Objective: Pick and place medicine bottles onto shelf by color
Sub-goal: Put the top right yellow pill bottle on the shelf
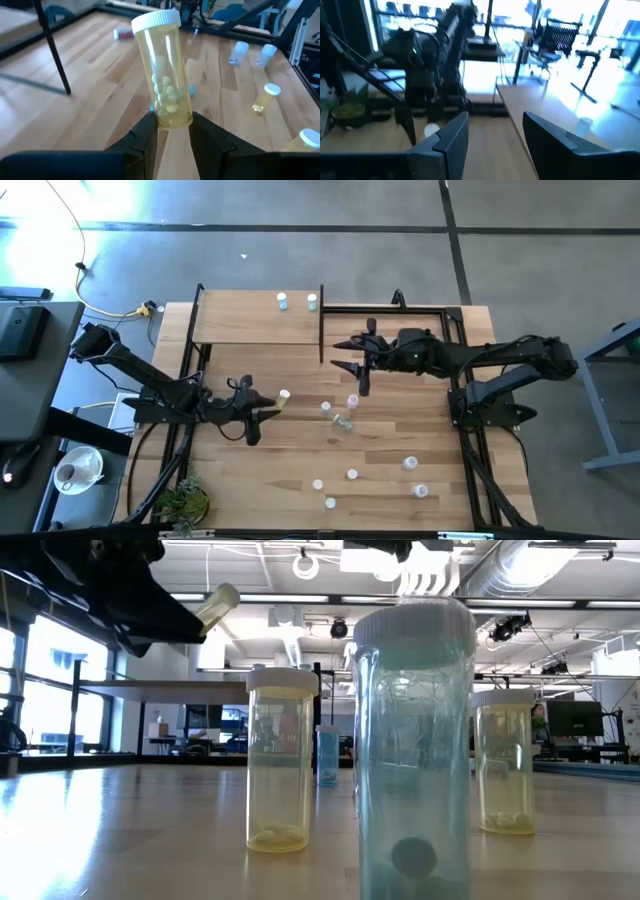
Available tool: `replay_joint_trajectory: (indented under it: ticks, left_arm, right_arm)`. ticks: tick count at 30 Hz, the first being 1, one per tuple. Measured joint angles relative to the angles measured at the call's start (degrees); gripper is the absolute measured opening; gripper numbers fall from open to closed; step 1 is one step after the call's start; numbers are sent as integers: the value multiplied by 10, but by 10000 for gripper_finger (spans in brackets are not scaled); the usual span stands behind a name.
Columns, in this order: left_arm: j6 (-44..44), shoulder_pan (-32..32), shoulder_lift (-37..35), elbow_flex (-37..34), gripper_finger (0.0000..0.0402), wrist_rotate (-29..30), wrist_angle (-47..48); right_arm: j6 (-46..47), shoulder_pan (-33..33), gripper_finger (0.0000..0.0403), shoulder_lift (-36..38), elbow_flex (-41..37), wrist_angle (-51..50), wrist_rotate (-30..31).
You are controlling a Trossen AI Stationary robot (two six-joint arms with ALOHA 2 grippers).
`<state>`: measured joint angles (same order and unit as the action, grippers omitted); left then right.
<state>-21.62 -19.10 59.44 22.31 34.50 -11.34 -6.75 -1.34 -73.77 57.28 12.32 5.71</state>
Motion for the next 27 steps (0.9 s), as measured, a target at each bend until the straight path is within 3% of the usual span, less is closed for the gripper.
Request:
replay_joint_trajectory:
  ticks: [8,15,27]
  left_arm:
    - [66,8,0,0,92,1,-44]
    - [131,8,0,0,92,1,-67]
    - [169,76,0,0,92,33,-66]
  right_arm:
    - [-26,-1,179,-30,0,103,-42]
    - [-27,-15,179,-31,1,132,-46]
    - [-42,-48,179,-33,89,27,-64]
